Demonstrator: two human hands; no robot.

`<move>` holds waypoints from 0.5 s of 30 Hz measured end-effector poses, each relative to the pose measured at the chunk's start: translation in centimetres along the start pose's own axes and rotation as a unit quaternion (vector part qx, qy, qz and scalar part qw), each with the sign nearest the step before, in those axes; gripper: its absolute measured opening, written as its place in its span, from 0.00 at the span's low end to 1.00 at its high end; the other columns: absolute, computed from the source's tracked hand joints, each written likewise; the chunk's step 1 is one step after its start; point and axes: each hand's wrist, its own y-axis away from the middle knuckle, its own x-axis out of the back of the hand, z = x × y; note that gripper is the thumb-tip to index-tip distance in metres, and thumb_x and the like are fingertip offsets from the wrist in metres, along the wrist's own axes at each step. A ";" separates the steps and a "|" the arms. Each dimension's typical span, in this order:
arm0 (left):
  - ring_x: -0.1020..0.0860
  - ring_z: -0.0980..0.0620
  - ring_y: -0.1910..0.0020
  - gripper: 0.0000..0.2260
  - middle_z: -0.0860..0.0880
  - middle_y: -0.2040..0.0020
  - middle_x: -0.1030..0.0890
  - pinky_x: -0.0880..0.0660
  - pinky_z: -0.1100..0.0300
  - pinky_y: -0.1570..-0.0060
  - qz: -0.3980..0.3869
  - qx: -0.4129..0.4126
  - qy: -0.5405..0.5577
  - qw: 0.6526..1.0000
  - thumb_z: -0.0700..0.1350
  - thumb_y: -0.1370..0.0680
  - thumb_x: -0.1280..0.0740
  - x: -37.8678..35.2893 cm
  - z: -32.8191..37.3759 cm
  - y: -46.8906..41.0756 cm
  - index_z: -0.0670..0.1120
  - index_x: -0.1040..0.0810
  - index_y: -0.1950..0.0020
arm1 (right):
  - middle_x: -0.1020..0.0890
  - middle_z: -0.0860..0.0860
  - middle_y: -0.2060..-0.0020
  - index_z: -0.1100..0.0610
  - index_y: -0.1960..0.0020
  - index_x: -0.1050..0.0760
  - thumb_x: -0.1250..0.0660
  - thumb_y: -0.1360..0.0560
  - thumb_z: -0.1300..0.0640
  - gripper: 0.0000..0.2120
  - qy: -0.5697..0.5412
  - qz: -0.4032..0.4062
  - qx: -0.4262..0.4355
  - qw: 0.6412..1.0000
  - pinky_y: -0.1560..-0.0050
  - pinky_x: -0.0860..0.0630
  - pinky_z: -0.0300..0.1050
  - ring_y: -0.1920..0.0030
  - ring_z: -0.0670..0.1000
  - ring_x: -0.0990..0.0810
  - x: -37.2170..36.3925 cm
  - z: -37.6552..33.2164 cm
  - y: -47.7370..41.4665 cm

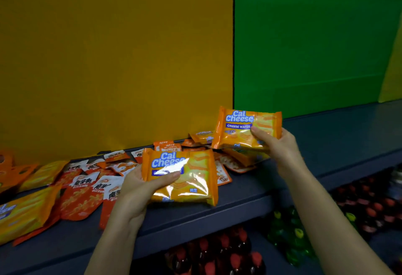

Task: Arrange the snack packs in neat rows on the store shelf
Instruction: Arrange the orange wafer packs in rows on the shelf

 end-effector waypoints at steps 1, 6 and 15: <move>0.16 0.50 0.66 0.30 0.49 0.63 0.14 0.20 0.58 0.64 -0.003 -0.002 0.013 1.000 0.43 0.55 0.18 -0.5 0.0 -0.3 0.47 0.21 0.54 | 0.17 0.54 0.52 0.54 0.51 0.23 0.26 0.32 0.58 0.12 -0.013 0.006 -0.003 1.000 0.50 0.22 0.51 0.55 0.53 0.19 1.1 -0.2 0.3; 0.16 0.54 0.66 0.16 0.48 0.58 0.15 0.19 0.62 0.65 -0.020 -0.017 0.087 0.996 0.38 0.36 0.24 -4.9 -0.3 -1.3 0.47 0.22 0.51 | 0.17 0.52 0.56 0.57 0.46 0.24 0.29 0.30 0.60 0.13 -0.024 0.057 0.007 0.998 0.67 0.22 0.33 0.65 0.44 0.18 7.0 -0.7 1.8; 0.19 0.55 0.67 0.10 0.49 0.57 0.17 0.23 0.58 0.63 -0.047 0.019 0.104 0.993 0.41 0.29 0.29 -15.6 -1.6 -3.0 0.49 0.22 0.50 | 0.18 0.55 0.54 0.60 0.43 0.24 0.30 0.29 0.59 0.15 0.001 0.092 -0.010 0.996 0.63 0.23 0.41 0.60 0.51 0.19 17.1 -1.2 1.9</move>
